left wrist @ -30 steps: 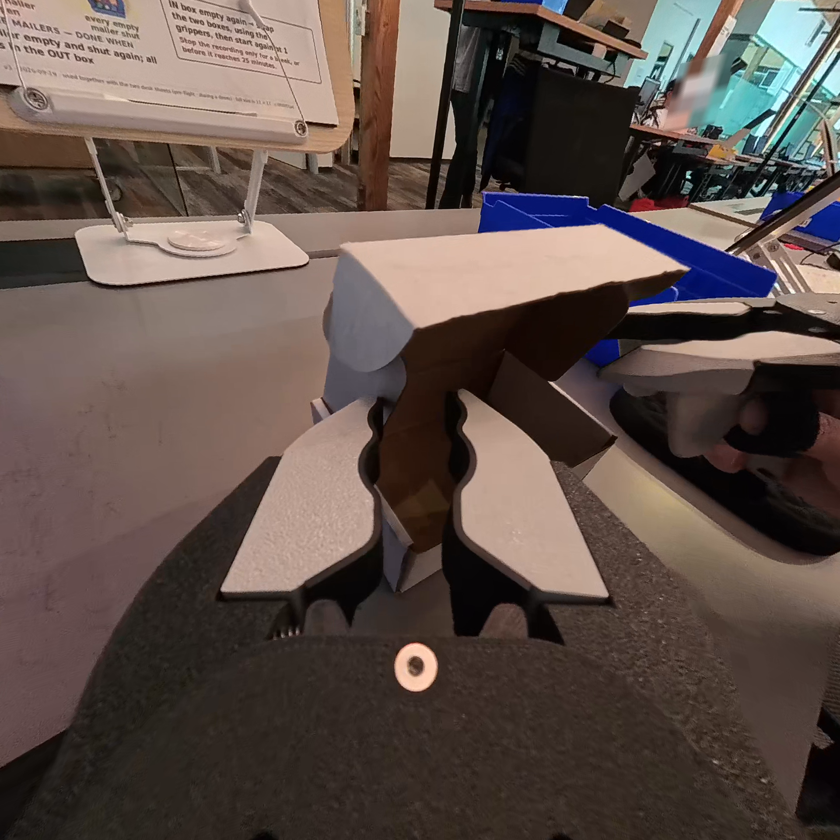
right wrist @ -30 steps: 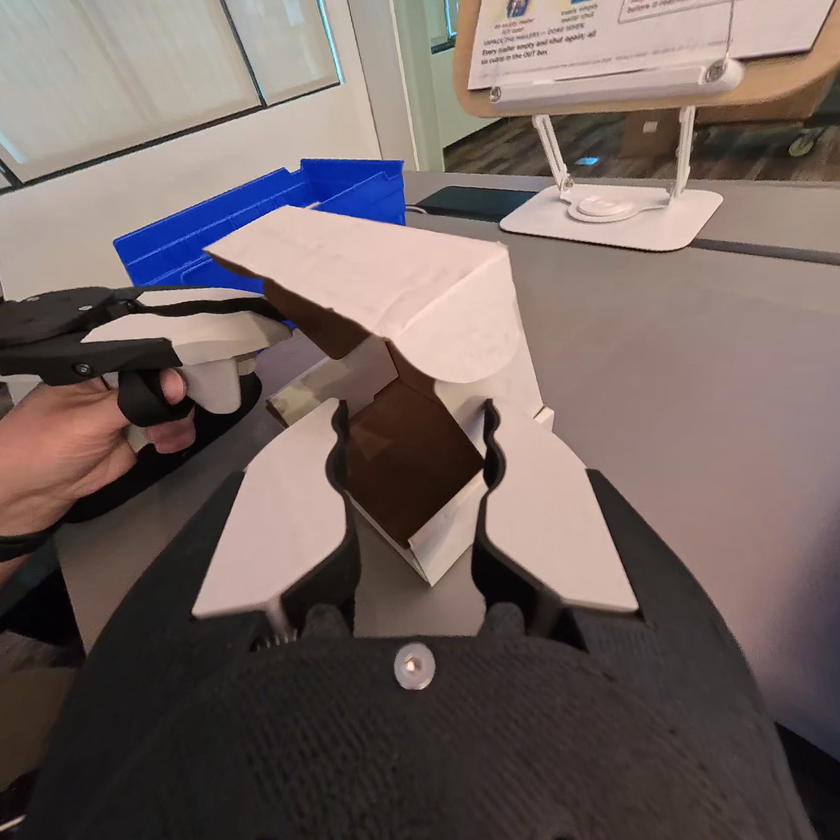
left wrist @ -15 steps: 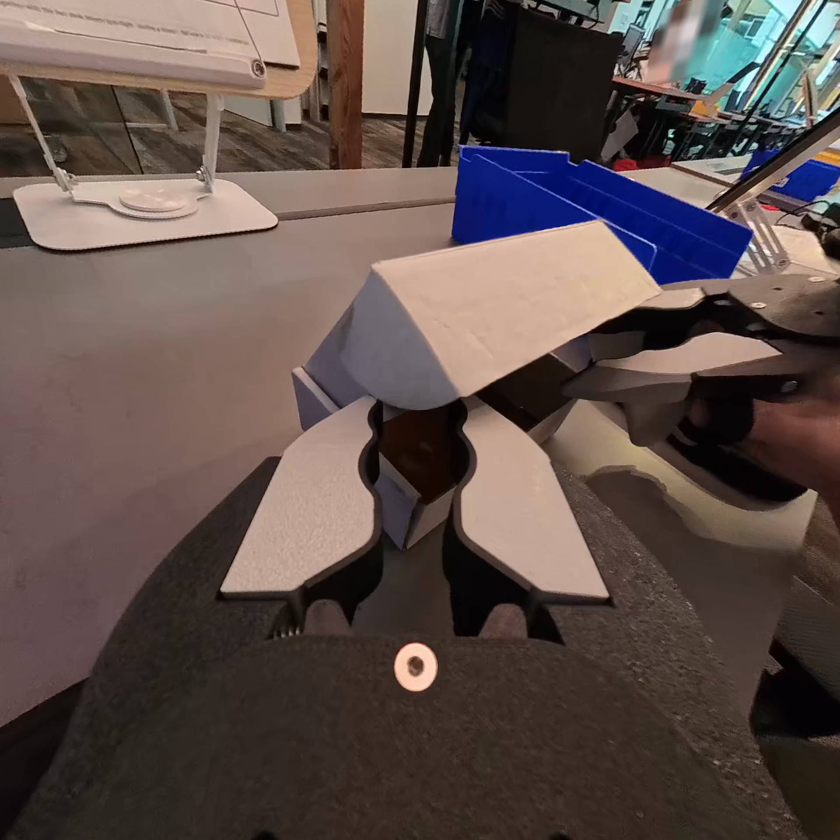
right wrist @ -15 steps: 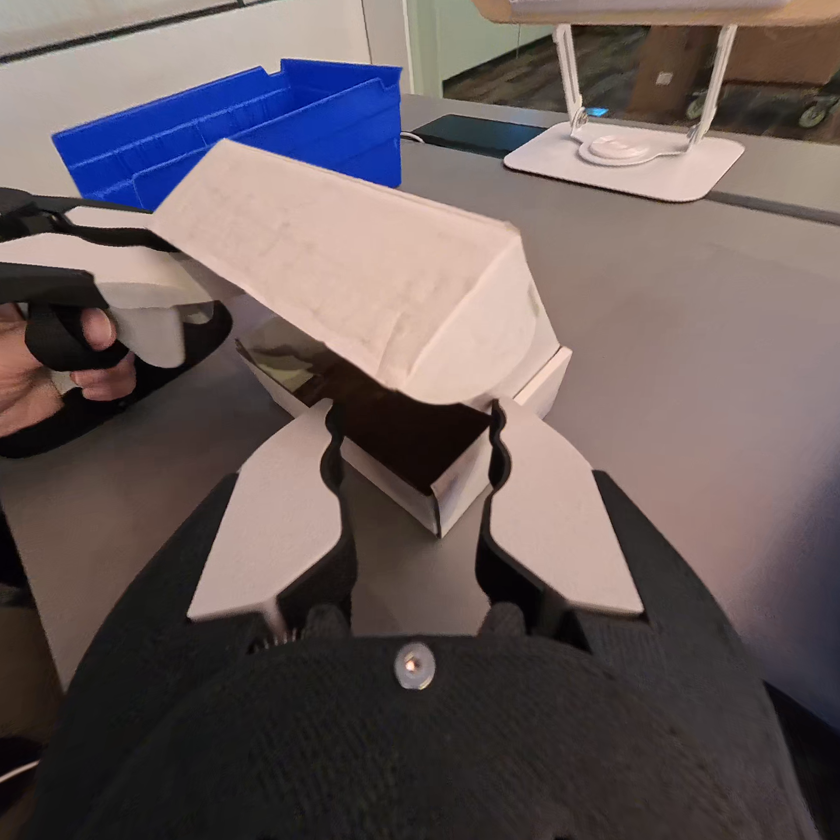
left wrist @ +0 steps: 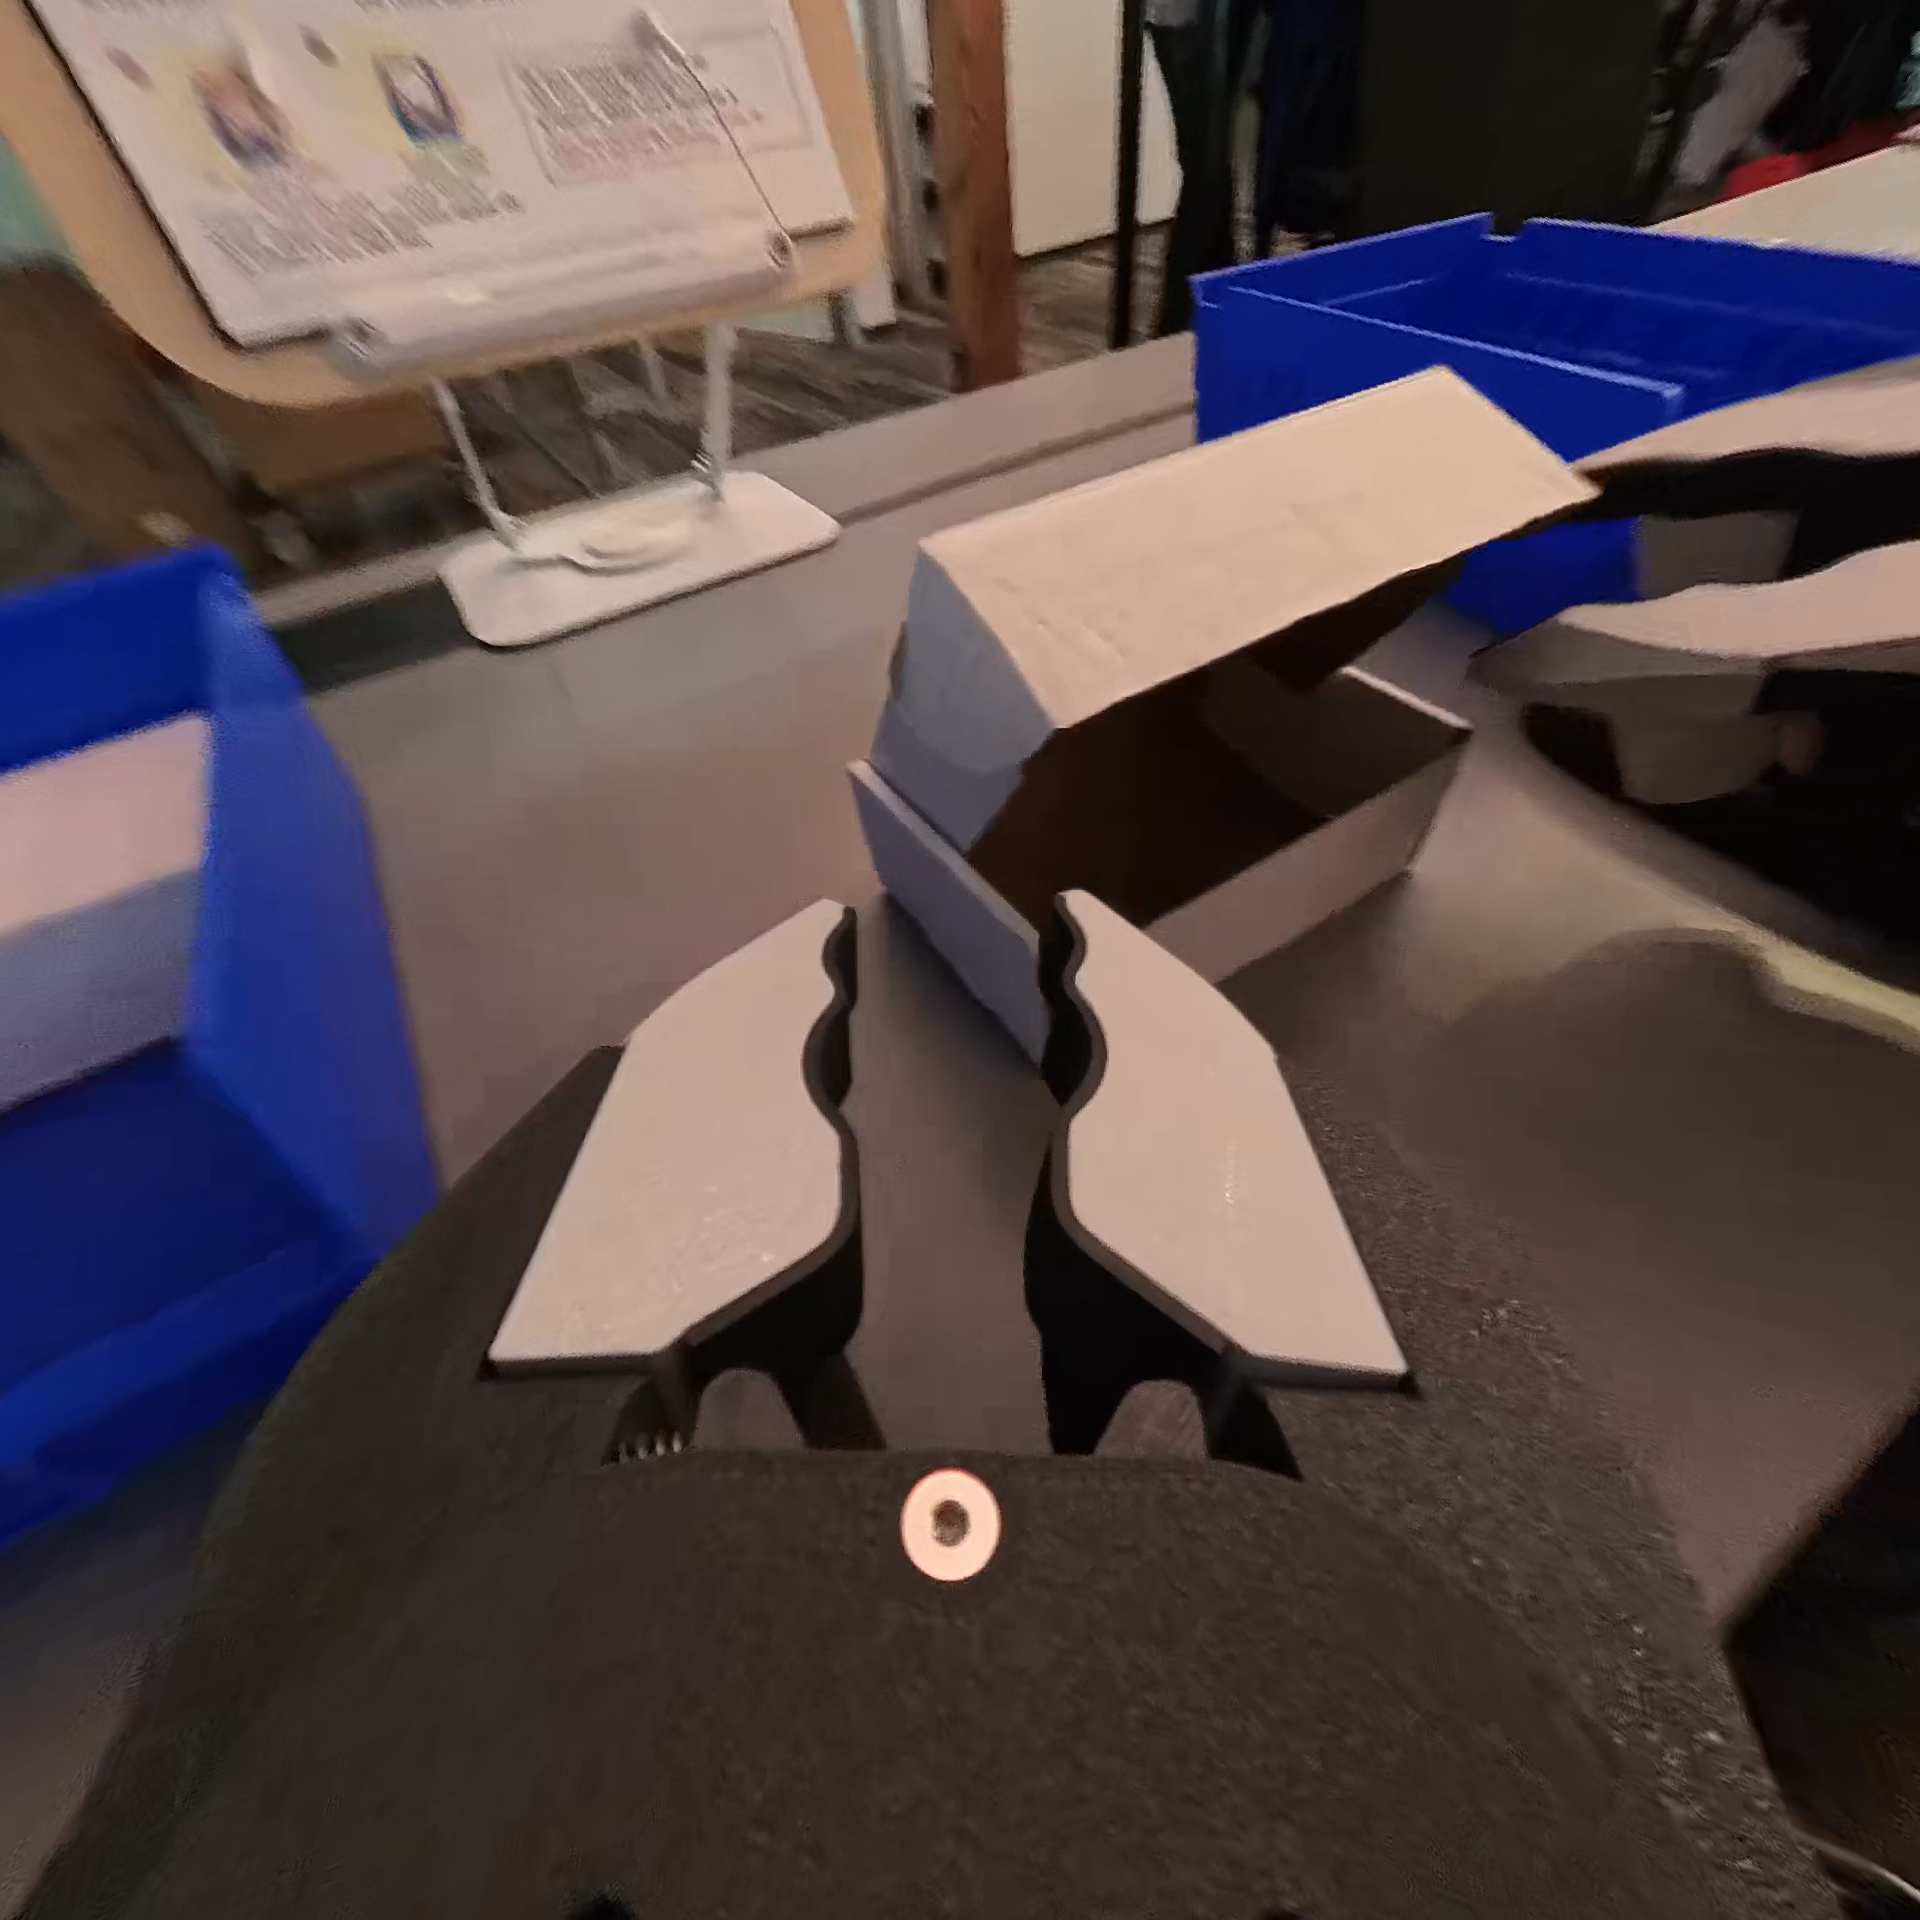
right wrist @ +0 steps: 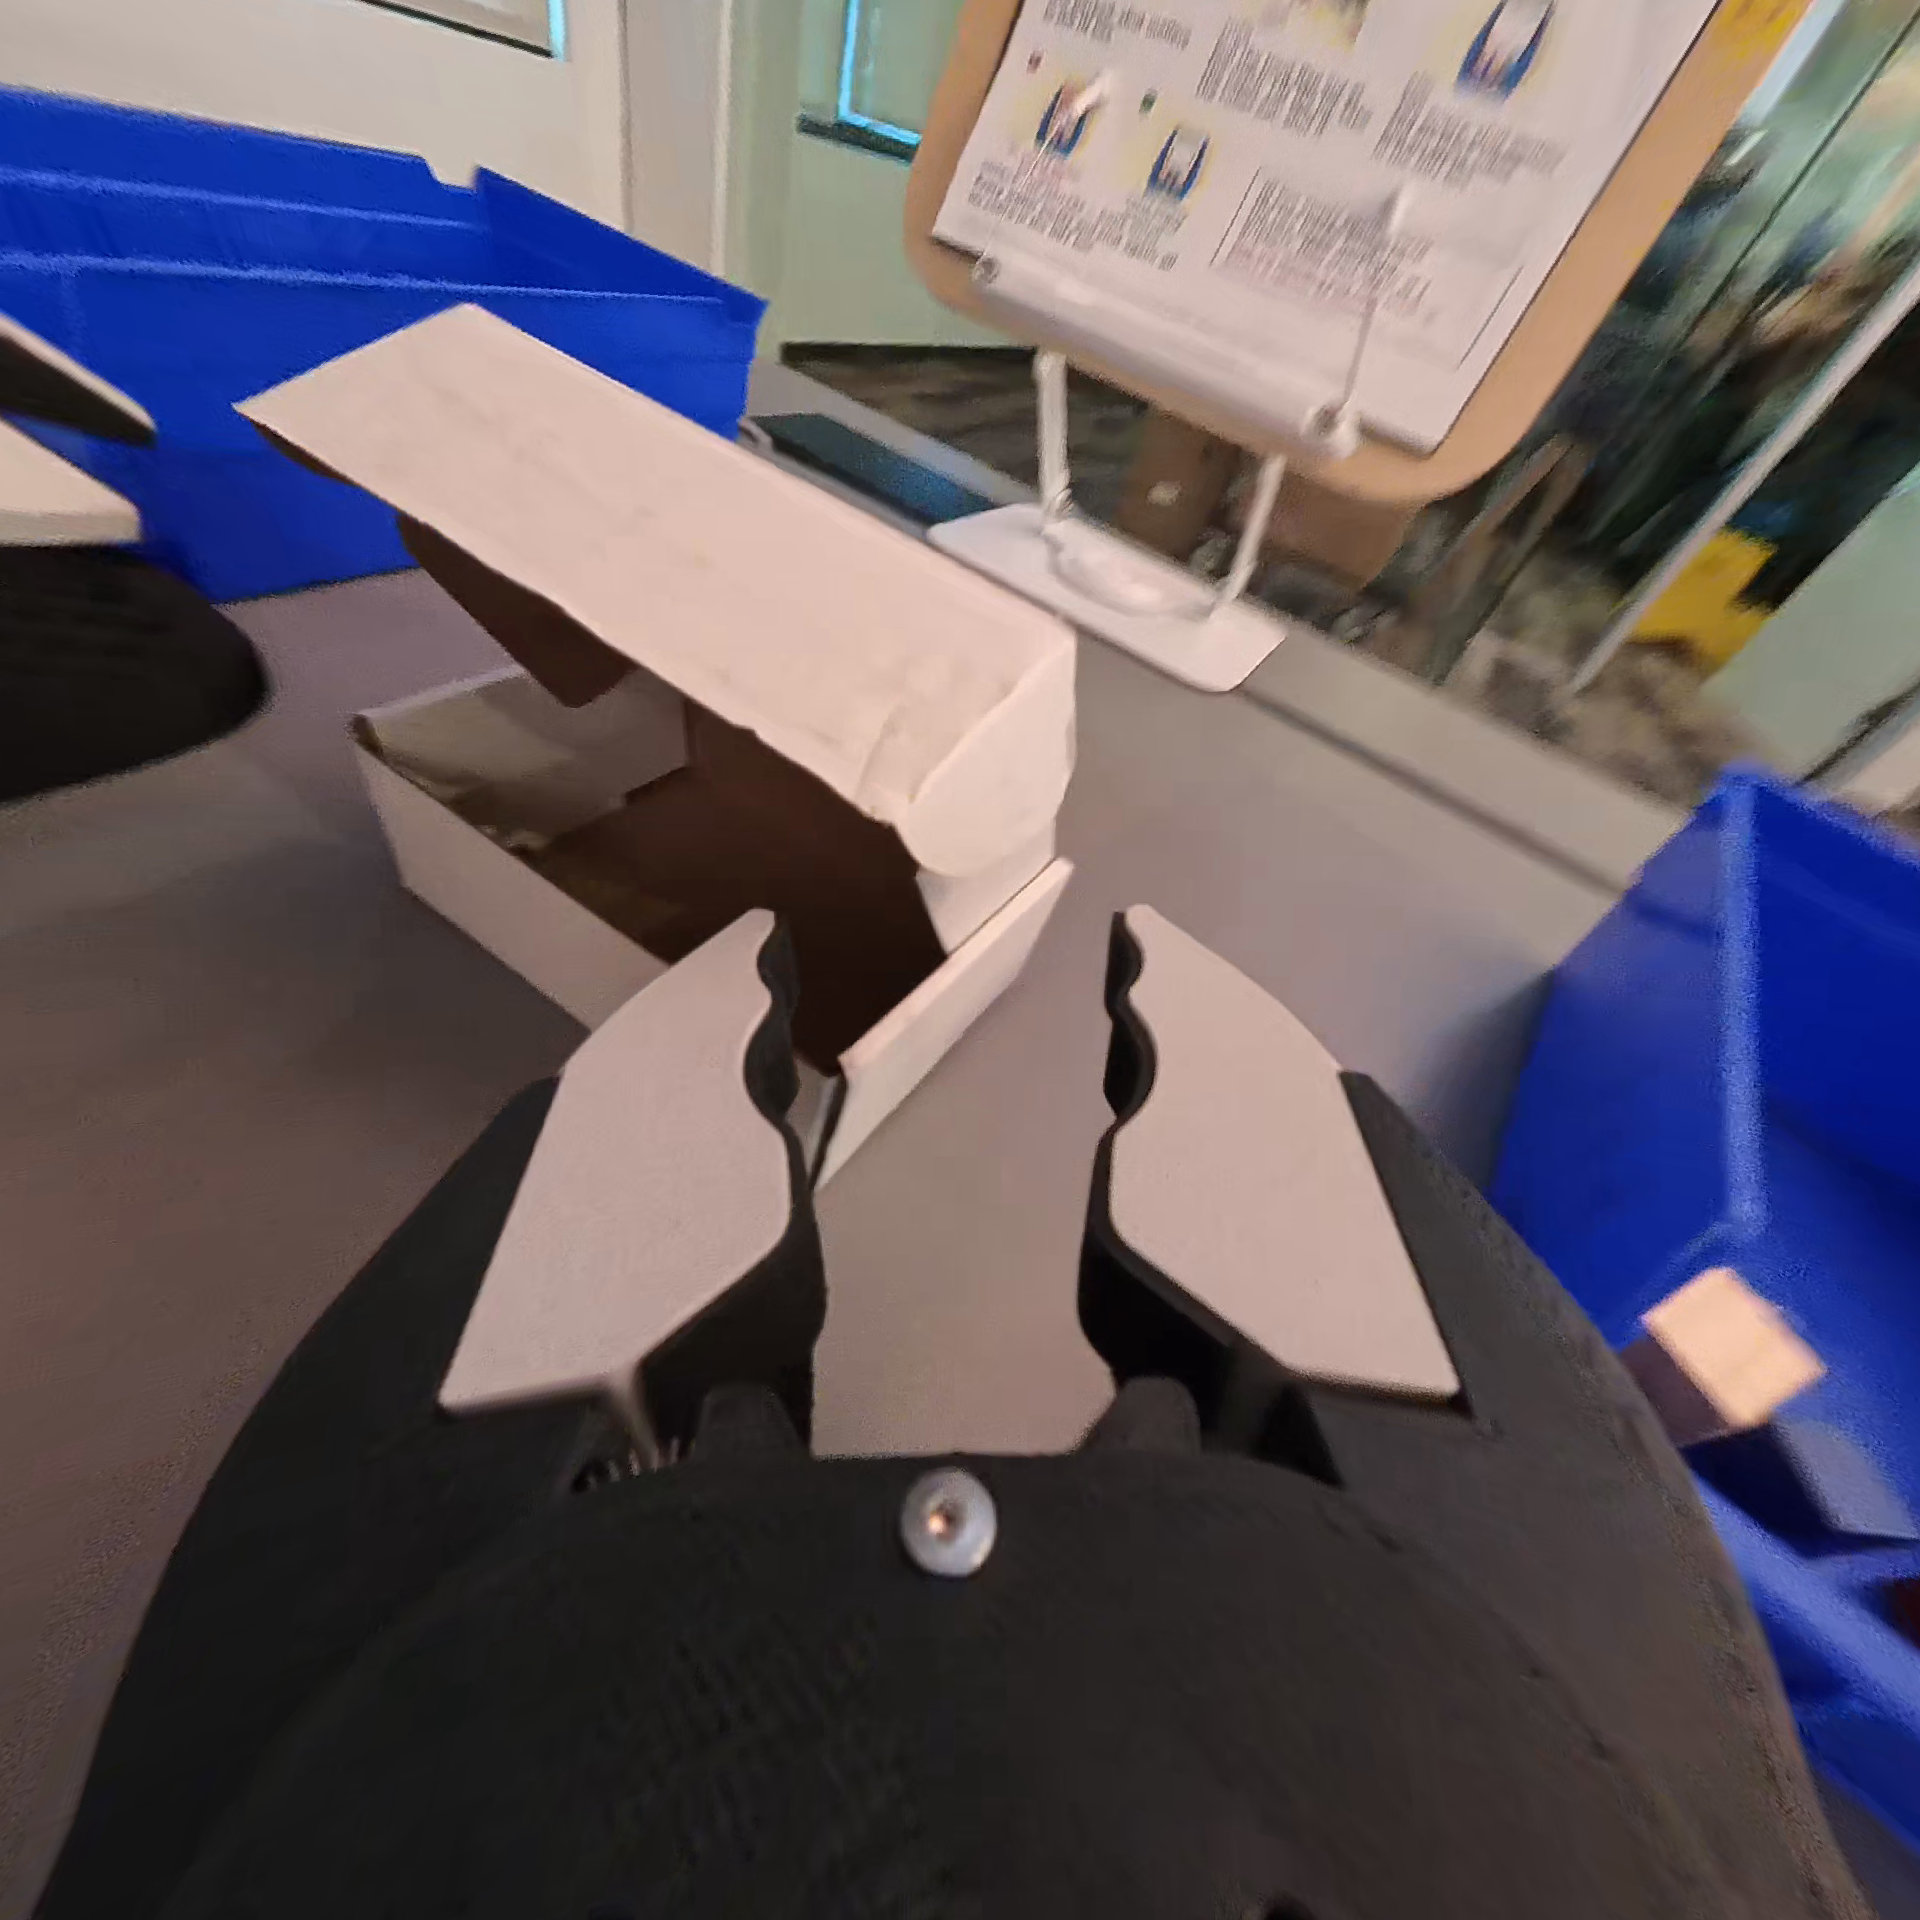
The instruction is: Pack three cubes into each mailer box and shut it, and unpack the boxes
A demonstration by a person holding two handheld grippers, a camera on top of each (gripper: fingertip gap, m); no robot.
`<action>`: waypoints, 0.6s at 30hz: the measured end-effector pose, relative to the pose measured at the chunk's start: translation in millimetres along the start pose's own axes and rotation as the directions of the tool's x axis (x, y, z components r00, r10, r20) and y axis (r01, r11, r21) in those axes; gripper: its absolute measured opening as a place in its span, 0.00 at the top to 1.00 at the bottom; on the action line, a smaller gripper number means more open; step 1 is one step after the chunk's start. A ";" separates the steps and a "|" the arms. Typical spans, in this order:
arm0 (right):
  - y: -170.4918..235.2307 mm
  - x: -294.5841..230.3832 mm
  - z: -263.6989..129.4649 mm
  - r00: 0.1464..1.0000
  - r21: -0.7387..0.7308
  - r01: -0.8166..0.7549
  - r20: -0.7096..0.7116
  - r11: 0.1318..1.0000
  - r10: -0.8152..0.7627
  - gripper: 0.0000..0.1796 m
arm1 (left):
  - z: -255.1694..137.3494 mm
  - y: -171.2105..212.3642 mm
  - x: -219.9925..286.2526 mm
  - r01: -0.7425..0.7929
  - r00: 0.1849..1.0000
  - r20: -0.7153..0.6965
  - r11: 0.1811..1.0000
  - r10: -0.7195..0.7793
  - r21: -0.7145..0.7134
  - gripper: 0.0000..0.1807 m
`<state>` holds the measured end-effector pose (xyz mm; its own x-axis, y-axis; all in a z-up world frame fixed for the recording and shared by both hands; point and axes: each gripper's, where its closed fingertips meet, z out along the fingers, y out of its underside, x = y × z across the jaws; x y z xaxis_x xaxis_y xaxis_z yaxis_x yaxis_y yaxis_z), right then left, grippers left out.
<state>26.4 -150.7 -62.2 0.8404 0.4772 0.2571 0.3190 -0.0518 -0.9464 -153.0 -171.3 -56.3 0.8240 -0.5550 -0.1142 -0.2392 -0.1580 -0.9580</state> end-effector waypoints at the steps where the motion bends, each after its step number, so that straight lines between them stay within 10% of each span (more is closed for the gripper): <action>1: -3.9 1.8 -1.3 0.998 0.016 0.060 -0.039 0.998 -0.059 0.70 | 1.9 -1.2 -3.2 -0.060 0.997 0.045 0.998 0.059 0.014 0.80; 8: -15.1 -0.9 2.7 0.945 0.003 0.288 -0.161 0.958 -0.284 0.82 | 25.0 -21.5 -1.7 -0.443 0.869 0.265 0.895 0.417 0.047 0.77; 18: -19.5 -0.1 3.0 0.959 0.008 0.250 -0.141 0.968 -0.246 0.93 | 44.2 -23.8 11.1 -0.392 0.910 0.172 0.919 0.378 0.051 0.91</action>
<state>18.8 -147.1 -44.4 0.7893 0.3464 0.5070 0.5150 0.0761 -0.8538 -115.5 -137.6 -46.3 0.7471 -0.4243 -0.5116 -0.5165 0.1138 -0.8487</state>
